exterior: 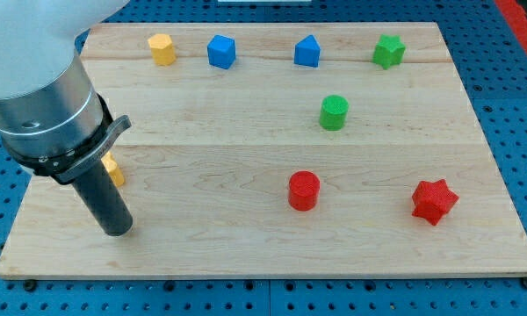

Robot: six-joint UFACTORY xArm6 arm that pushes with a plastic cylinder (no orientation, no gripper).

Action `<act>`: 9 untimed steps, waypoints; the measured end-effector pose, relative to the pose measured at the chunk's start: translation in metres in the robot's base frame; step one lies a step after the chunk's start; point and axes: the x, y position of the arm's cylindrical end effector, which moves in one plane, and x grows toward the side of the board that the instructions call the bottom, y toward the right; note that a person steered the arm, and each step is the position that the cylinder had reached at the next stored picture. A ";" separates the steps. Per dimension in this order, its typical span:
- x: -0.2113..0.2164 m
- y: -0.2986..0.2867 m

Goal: Slightly push the yellow heart towards the top of the board

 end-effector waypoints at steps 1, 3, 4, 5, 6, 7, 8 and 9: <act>-0.001 0.000; -0.036 0.000; -0.051 0.000; -0.063 0.000; -0.068 0.000; -0.070 0.000; -0.064 0.000; -0.048 0.000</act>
